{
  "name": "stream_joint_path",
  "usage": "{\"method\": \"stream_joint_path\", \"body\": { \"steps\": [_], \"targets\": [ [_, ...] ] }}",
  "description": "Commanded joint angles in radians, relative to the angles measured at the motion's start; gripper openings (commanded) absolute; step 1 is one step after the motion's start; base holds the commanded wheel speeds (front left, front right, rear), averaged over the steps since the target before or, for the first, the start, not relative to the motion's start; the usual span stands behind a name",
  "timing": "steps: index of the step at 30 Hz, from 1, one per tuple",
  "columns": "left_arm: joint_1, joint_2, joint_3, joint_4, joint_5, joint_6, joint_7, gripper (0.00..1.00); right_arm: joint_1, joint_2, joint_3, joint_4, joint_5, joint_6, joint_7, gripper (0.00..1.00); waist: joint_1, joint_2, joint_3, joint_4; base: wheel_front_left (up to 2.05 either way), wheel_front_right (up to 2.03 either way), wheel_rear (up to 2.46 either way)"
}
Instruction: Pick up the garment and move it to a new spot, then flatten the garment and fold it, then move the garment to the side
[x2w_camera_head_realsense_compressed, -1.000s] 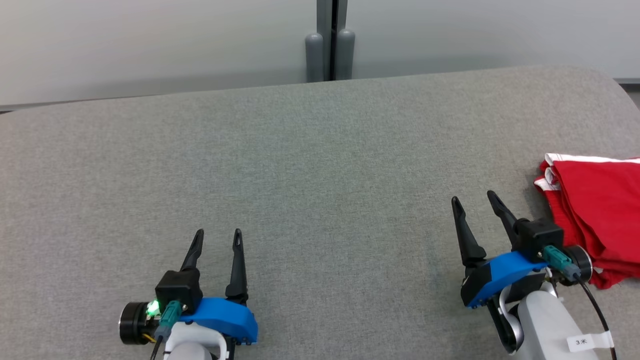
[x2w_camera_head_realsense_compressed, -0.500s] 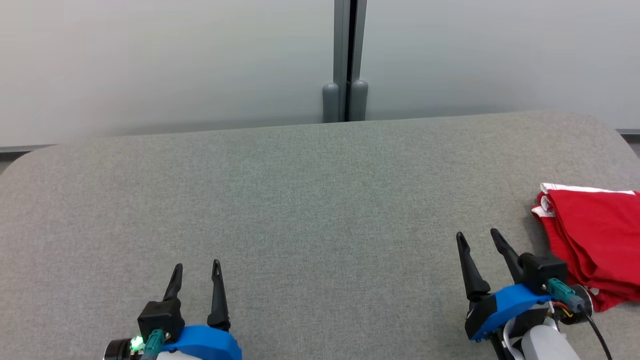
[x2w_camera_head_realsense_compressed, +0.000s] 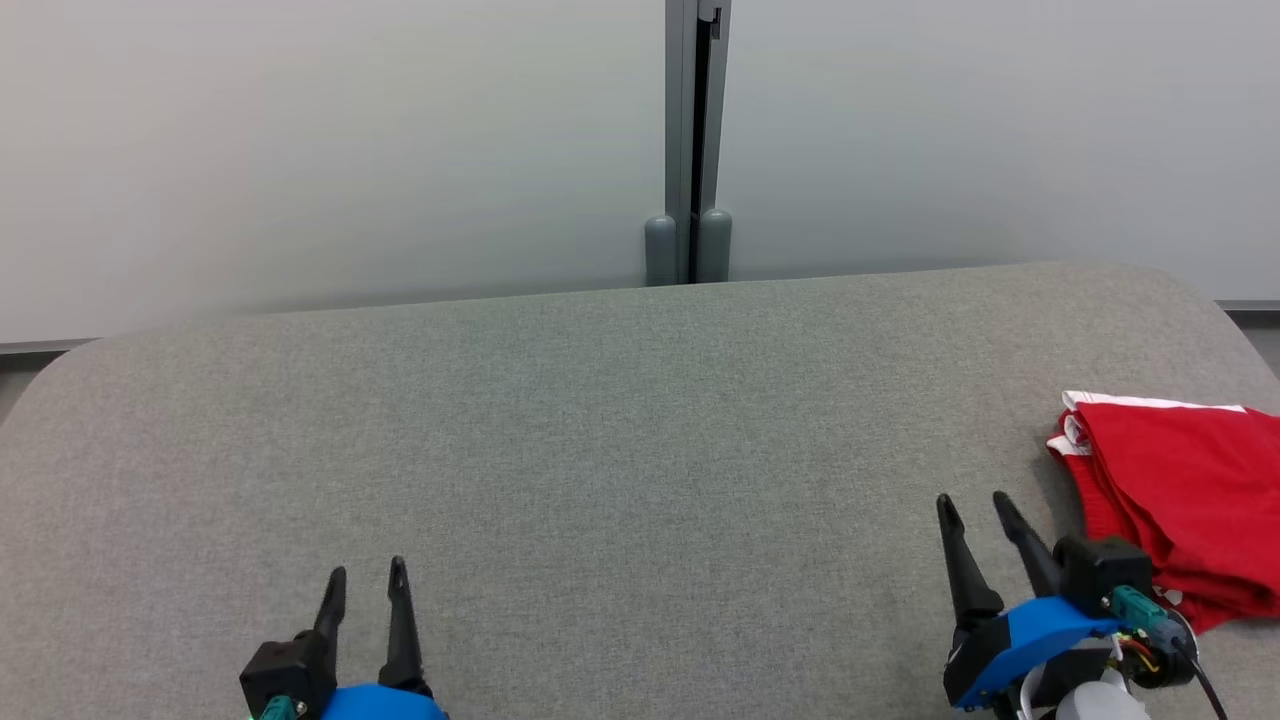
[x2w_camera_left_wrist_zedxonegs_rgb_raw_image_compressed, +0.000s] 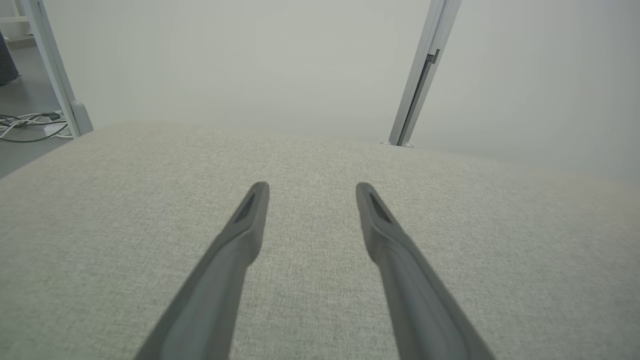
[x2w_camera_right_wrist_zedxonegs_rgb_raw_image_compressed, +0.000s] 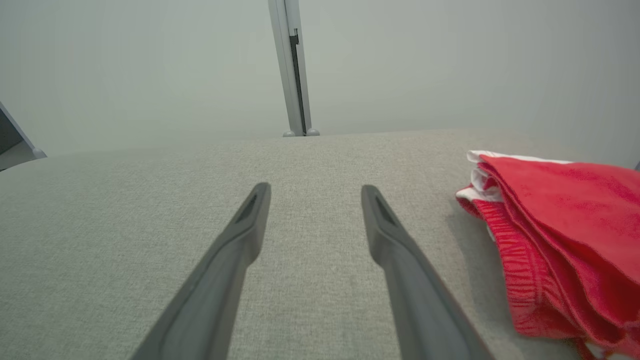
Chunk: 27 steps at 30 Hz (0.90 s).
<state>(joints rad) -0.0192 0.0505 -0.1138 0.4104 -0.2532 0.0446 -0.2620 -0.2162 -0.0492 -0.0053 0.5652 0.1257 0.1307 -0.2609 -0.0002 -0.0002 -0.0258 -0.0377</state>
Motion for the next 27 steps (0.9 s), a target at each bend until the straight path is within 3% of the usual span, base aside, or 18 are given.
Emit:
{"method": "stream_joint_path", "body": {
  "steps": [1,4,27],
  "targets": [
    [0.003,0.0,0.0,0.006,-0.001,0.0,0.001,0.0,0.002,0.001,0.0,0.005,0.001,0.0,0.001,0.0,0.0002,0.0,0.0,0.0,0.0,0.0,0.0],
    [0.022,-0.001,0.001,0.033,-0.005,0.0,0.007,0.0,0.021,0.004,-0.001,0.03,0.003,0.0,0.007,0.0,0.0002,0.0001,0.0,0.0,0.0,0.0,0.0],
    [-0.014,-0.001,0.067,-0.026,-0.398,-0.052,0.114,0.0,0.046,0.002,-0.033,-0.074,0.434,0.0,0.114,0.0,0.0002,0.0001,0.005,0.007,0.0,0.0,0.0]
  ]
}}
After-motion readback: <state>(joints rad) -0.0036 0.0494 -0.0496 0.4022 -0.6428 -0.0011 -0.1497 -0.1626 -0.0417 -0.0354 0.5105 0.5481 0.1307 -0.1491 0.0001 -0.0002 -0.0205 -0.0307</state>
